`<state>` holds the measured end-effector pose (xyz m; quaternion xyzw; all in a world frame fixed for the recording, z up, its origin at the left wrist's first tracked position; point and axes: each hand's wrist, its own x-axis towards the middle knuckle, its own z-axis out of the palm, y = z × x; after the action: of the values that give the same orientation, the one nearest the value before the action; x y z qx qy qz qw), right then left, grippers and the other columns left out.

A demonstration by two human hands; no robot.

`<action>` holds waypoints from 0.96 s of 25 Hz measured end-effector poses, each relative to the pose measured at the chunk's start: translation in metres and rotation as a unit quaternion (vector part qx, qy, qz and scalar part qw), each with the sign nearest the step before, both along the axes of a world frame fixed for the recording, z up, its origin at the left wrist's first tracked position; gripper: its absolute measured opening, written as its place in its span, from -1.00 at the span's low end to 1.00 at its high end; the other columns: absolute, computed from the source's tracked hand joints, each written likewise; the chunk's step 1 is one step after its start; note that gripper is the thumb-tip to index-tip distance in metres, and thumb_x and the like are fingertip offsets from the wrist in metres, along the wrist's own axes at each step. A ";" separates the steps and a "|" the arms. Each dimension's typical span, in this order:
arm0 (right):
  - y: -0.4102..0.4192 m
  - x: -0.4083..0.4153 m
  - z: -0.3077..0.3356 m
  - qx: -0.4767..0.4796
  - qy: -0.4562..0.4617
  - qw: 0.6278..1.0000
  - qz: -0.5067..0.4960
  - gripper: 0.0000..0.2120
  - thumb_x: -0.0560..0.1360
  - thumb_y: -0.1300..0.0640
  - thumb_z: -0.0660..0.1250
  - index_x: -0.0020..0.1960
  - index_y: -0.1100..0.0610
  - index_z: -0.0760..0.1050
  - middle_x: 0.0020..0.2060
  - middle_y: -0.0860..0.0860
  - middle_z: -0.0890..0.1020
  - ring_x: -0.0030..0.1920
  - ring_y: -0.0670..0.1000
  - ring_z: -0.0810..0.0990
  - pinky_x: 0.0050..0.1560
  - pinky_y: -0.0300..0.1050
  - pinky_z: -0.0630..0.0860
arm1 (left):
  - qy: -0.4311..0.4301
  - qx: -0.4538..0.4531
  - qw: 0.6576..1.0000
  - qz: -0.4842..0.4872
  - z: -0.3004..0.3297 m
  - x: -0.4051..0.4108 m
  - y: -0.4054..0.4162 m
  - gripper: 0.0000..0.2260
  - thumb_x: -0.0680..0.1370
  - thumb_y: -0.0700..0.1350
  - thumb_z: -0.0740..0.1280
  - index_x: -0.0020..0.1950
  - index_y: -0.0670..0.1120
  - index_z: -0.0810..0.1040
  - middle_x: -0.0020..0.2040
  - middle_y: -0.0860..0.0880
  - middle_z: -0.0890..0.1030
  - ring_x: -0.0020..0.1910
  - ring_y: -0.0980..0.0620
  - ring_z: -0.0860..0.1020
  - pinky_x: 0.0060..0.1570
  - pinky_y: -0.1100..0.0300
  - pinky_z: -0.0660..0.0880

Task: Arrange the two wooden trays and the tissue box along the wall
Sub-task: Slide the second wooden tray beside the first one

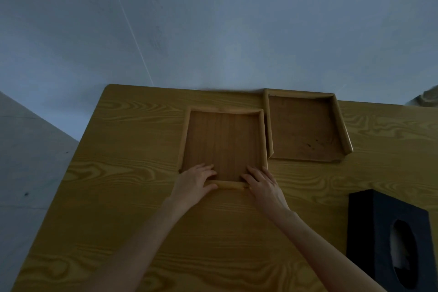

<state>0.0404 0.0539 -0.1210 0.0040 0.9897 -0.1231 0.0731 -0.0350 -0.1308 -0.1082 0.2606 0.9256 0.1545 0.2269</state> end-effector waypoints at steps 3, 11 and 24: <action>0.014 -0.025 0.001 -0.016 -0.007 1.000 0.018 -0.62 0.53 0.21 0.21 0.34 0.15 0.38 0.41 0.13 0.36 0.42 0.05 0.31 0.49 -0.07 -0.03 | -0.001 0.001 1.000 0.001 -0.001 -0.024 0.012 -0.59 0.53 0.08 0.21 0.36 0.02 0.38 0.46 0.07 0.31 0.47 0.09 0.20 0.40 0.12 0.21; 0.038 -0.070 0.007 -0.014 -0.014 1.000 0.024 -0.61 0.58 0.14 0.13 0.41 0.08 0.28 0.46 0.05 0.26 0.47 -0.02 0.19 0.50 -0.13 -0.11 | 0.005 -0.003 1.000 0.012 0.000 -0.063 0.036 -0.59 0.55 0.07 0.20 0.38 0.00 0.35 0.47 0.06 0.29 0.47 0.08 0.19 0.39 0.10 0.22; 0.031 -0.074 0.029 0.003 -0.108 0.994 0.015 -0.40 0.53 0.04 0.24 0.49 0.02 0.05 0.51 0.05 0.11 0.51 0.03 0.00 0.50 -0.01 -0.10 | -0.014 -0.054 0.998 -0.009 0.025 -0.061 0.040 -0.49 0.56 0.08 0.15 0.47 -0.05 0.16 0.51 -0.08 0.19 0.50 -0.07 0.13 0.47 -0.06 0.13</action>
<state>-0.0339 0.0849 -0.0925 0.0027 0.9764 -0.1174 0.1813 -0.0964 -0.0909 -0.0836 0.2542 0.9270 0.1058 0.2548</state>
